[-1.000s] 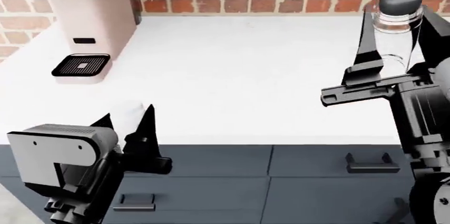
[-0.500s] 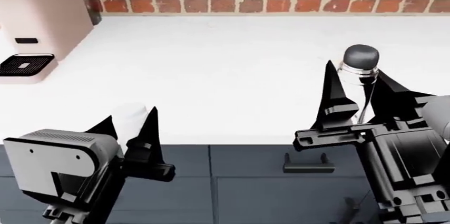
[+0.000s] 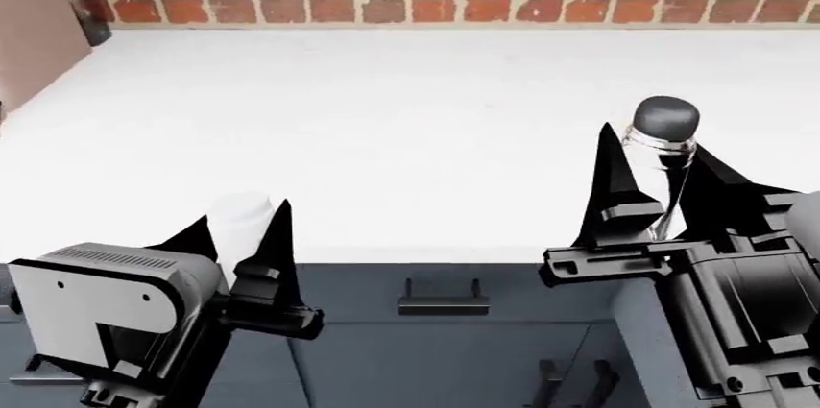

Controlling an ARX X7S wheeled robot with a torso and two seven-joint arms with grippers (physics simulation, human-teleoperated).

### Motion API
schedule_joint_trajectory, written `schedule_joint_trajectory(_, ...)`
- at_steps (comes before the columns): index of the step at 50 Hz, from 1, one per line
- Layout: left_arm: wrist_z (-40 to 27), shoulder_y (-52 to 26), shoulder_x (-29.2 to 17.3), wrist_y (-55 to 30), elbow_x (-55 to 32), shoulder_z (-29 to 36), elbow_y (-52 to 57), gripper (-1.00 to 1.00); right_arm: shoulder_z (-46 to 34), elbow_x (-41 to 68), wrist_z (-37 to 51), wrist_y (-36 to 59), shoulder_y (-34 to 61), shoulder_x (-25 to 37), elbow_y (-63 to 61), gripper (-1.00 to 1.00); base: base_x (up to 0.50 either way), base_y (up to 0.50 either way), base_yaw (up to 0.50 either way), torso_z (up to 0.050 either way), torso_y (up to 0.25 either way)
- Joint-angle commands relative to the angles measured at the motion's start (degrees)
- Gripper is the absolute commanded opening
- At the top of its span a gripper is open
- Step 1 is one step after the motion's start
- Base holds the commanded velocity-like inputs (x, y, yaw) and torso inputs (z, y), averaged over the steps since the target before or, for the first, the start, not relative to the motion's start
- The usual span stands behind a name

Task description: Pick and place the shaker into the drawer. Then close the cabinet.

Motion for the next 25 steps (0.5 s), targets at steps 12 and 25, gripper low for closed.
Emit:
schedule_joint_trajectory(12,-2.7,-0.4,-2.2,2.6,-2.0,1.7,0.0,-1.0,-4.2,1.3,2.8,-4.7,2.6,4.5,0.0,-1.0,0.0,-0.5,0.0,0.0,0.001)
schedule_joint_trajectory(25,-2.9,0.1,-2.8,4.2,-1.0,3.4,-0.7,-1.0,-5.5,0.5,3.2,-6.5,2.1,5.5,0.2,-1.0,-0.3,-0.45,0.0,0.001,0.0)
